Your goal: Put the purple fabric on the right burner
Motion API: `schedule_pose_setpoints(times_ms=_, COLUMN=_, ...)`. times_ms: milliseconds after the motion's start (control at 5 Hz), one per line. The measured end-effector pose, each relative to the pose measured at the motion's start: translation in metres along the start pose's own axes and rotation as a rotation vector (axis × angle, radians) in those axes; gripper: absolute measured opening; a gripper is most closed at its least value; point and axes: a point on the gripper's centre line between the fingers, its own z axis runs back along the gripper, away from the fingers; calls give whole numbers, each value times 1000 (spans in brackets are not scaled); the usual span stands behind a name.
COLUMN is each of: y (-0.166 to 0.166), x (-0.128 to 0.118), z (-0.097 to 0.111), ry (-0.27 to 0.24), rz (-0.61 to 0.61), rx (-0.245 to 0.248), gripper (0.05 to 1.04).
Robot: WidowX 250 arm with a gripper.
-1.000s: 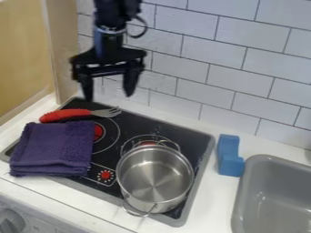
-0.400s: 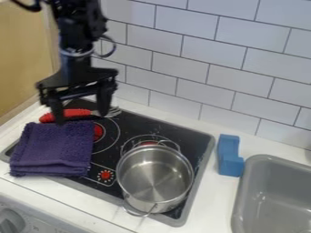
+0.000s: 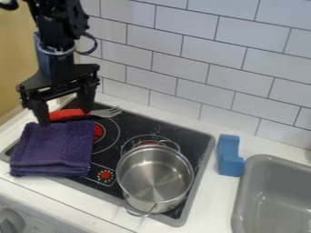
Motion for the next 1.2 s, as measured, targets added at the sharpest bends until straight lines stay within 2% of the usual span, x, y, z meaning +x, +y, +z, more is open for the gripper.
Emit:
schedule_pose_setpoints(times_ms=200, y=0, x=-3, z=-11, ry=8, rz=47, rx=5, gripper=999)
schedule_pose_setpoints(times_ms=400, y=4, x=-6, z=-17, ry=9, rz=71, rx=38, gripper=999)
schedule_pose_setpoints(times_ms=600, y=7, x=-12, z=-35, ry=44, rz=76, rx=96, gripper=999)
schedule_pose_setpoints(times_ms=800, y=5, x=-13, z=-49, ry=66, rz=87, rx=121, gripper=999)
schedule_pose_setpoints(times_ms=1200, y=-10, x=-6, z=-53, ry=75, rz=110, rx=107, gripper=999)
